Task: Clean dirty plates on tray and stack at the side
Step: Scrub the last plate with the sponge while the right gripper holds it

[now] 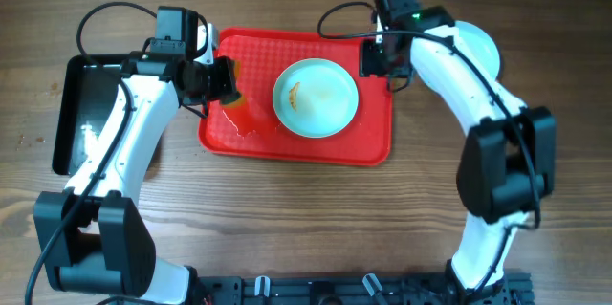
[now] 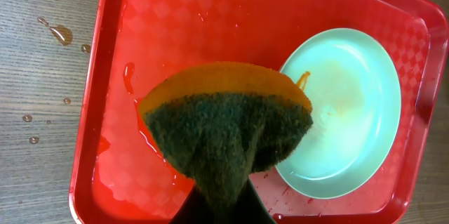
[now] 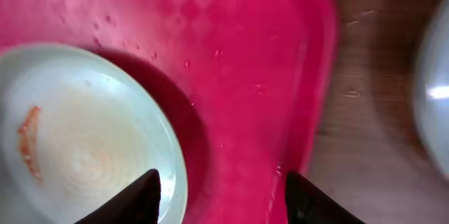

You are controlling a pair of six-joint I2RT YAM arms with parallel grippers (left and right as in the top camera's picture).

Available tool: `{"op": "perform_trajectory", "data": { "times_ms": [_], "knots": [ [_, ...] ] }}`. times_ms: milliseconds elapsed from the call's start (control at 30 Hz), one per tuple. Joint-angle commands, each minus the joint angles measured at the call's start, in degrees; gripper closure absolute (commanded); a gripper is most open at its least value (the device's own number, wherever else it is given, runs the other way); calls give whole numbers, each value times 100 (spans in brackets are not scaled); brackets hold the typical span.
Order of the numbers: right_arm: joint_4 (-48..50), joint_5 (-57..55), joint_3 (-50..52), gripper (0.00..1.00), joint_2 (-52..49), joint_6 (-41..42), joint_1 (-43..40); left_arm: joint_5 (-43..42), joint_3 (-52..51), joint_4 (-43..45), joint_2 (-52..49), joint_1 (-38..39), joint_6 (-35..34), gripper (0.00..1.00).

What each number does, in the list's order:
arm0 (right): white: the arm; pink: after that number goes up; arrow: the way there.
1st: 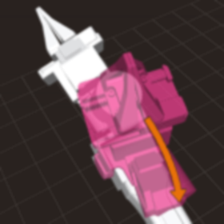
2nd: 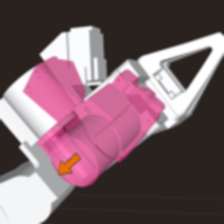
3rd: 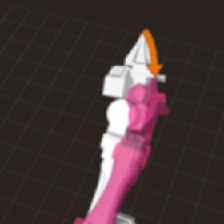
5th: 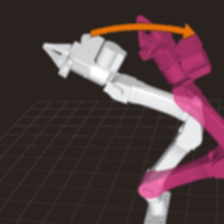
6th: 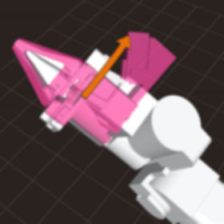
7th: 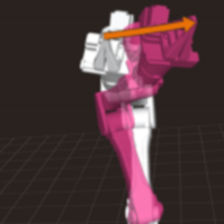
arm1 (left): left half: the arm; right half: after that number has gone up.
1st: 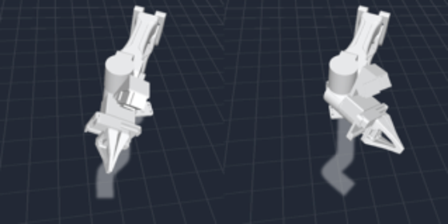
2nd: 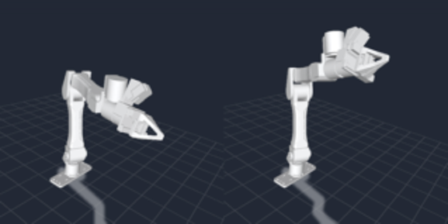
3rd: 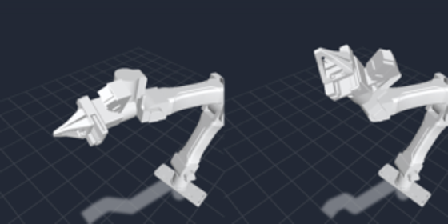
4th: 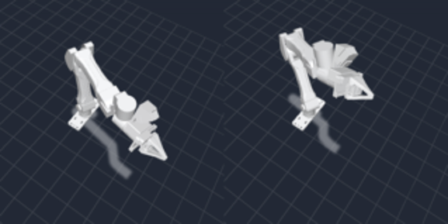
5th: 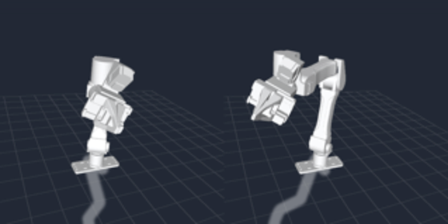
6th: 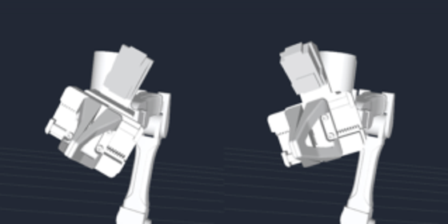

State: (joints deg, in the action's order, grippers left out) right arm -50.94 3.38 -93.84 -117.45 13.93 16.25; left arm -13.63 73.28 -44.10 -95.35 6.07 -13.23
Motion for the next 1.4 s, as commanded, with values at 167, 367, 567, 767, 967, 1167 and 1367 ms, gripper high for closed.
{"op": "perform_trajectory", "data": {
  "times_ms": [167, 367, 567, 767, 967, 1167, 1367],
  "knots": [
    [-153, 870, 44, 53, -734, -629, 188, -90, -20, 13, -35, 22, -76, 96],
    [-179, 796, 44, 69, -1029, -190, 345, -90, -20, 9, -35, 22, -74, 96],
    [302, 317, 44, 96, -1029, 588, 1060, -92, -20, -39, -35, 22, -79, 96],
    [789, -212, 33, 95, -1038, 1593, 1132, -90, -22, 109, -181, 199, -501, 96],
    [859, 72, 33, 96, -1038, 1709, 861, -94, -20, 1572, -1335, 866, -828, 96],
    [984, 481, 33, 96, -1038, 1298, 920, -90, -20, 2214, -1574, 1377, -828, 96],
    [1001, 568, 33, 96, -1038, 1016, 1016, -90, -20, 2562, -2081, 1397, -839, 96]
  ]
}}
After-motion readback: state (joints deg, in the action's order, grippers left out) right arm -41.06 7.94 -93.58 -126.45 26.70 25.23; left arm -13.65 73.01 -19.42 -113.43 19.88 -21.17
